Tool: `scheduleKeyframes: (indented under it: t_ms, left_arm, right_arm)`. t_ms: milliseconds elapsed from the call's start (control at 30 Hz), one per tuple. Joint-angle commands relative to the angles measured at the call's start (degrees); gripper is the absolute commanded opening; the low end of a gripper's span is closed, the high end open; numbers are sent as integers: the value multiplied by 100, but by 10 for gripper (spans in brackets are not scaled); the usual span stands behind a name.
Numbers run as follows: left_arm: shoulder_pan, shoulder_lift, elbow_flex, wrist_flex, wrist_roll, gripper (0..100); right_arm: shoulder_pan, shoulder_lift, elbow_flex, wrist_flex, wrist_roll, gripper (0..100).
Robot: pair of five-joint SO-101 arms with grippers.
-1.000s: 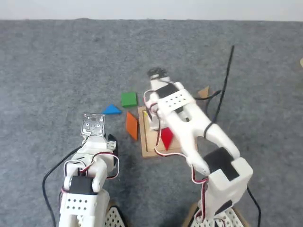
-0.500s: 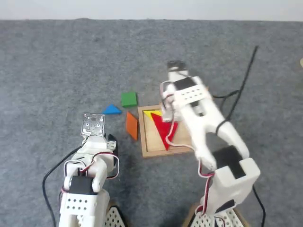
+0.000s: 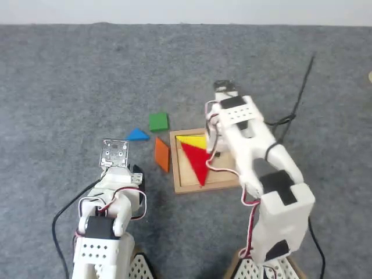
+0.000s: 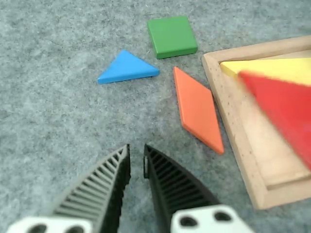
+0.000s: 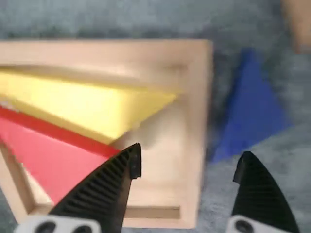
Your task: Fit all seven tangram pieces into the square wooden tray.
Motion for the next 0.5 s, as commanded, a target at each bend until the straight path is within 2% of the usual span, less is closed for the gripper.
scheduleKeyframes:
  t_ms: [0,267,467]
  left_arm:
    - [-44,-79,-101,18,35,54]
    - [-44,-79,-101,18,35,54]
    - [-44,-79,-101,18,35,54]
  right_arm:
    - [-330,-57,-70,-31,88,288]
    - [-822,-75,-70,224,88,288]
    - [-462,-611,-62,356,88,288]
